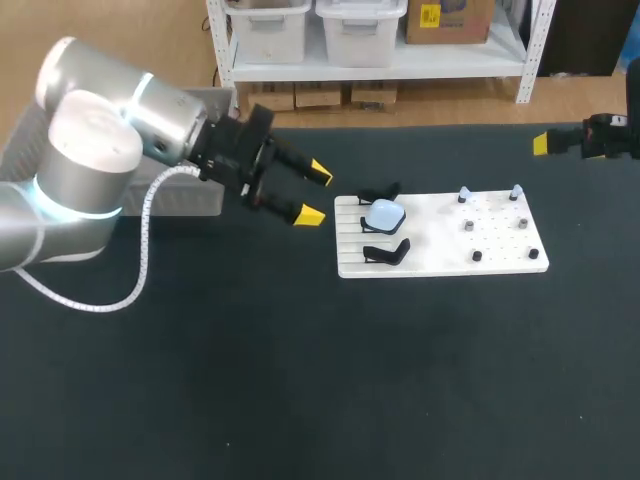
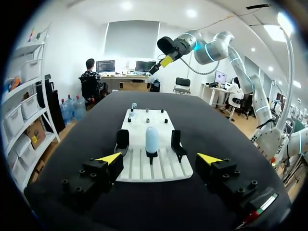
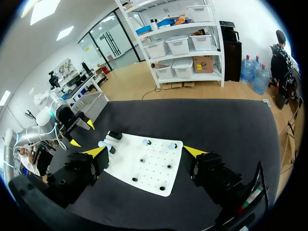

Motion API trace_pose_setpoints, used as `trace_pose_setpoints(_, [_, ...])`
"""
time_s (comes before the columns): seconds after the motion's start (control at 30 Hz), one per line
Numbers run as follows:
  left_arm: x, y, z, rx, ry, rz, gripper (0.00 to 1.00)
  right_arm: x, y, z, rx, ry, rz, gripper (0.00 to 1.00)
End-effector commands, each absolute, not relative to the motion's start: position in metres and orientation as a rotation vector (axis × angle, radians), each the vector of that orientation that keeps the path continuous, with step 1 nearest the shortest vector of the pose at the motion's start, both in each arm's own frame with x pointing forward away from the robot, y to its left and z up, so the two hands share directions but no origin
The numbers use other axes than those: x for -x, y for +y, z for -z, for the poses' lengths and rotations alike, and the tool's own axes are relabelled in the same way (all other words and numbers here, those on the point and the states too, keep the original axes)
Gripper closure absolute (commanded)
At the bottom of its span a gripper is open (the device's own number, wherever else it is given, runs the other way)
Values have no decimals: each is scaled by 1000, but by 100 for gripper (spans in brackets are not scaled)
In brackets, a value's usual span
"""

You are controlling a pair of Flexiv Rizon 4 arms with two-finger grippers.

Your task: Pick up each earbud case from the left stands, insert the matching earbuds, close the lid, and place the case in the box.

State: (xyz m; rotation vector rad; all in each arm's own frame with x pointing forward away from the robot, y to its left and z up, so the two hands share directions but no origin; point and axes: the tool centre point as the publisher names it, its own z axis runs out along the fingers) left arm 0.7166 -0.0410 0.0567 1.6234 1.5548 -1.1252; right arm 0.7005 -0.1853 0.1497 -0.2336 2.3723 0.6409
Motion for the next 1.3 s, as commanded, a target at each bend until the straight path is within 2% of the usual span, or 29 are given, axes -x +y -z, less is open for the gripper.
trace_pose_setpoints(0.03, [-713, -45, -48, -1593, 1557, 1116, 0, -700, -186, -150, 234, 2372, -641, 0])
trace_pose_setpoints(0.93, [-722, -86, -28, -1599, 1497, 1208, 0, -700, -186, -150, 234, 2372, -641, 0])
trace_pose_setpoints(1.07, [-726, -90, -26, -1604, 1501, 1212, 6, -700, -186, -150, 234, 2372, -641, 0])
trace_pose_setpoints(1.3, [-731, -99, -22, -1621, 1502, 1236, 10, -700, -186, -150, 234, 2372, -641, 0])
